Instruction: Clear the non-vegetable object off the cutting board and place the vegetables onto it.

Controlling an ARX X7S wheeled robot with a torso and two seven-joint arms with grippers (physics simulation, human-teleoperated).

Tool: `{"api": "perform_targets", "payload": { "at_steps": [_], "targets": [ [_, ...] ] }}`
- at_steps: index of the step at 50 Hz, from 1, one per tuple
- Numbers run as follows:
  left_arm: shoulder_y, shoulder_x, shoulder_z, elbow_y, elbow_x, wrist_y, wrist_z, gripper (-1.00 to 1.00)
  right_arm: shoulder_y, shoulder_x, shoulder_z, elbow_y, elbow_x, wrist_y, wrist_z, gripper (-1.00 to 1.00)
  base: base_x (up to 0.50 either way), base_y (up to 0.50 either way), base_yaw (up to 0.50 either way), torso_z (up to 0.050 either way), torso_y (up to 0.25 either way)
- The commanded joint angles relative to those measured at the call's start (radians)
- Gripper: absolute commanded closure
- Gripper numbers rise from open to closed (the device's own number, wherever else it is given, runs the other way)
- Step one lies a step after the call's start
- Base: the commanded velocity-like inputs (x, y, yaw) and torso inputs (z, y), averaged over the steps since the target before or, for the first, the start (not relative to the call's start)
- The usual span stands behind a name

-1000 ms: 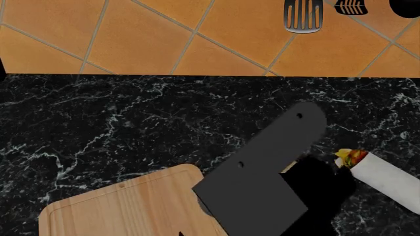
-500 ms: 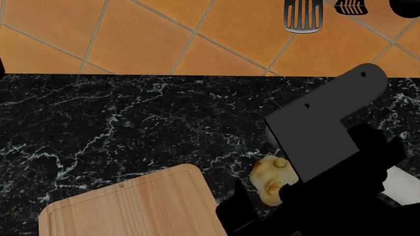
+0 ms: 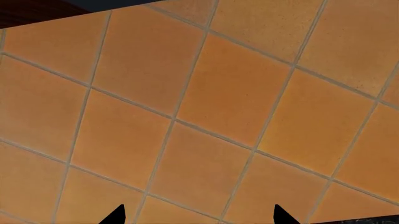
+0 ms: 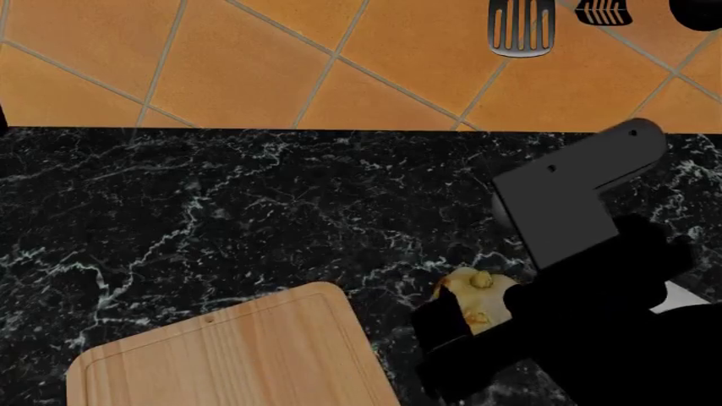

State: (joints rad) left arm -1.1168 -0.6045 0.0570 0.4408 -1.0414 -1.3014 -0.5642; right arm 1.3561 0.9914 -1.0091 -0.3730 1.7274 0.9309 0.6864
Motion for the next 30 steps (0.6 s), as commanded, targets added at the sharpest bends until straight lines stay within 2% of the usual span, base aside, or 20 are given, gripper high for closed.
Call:
{"api": "perform_targets", "payload": {
  "at_steps": [1,30],
  "targets": [
    [0.002,0.017,-0.017,-0.001,0.011,0.001,0.017,-1.00,-0.046,-0.061,-0.011,0.080,-0.130,-0.033,-0.098,-1.00,0.04,0.00,-0.01,0.000,0.000],
    [-0.010,0.007,0.002,-0.004,0.006,0.013,0.014,-1.00,-0.136,-0.128,-0.056,0.218,-0.197,-0.081,-0.161,-1.00,0.04,0.00,-0.01,0.000,0.000]
  ]
}}
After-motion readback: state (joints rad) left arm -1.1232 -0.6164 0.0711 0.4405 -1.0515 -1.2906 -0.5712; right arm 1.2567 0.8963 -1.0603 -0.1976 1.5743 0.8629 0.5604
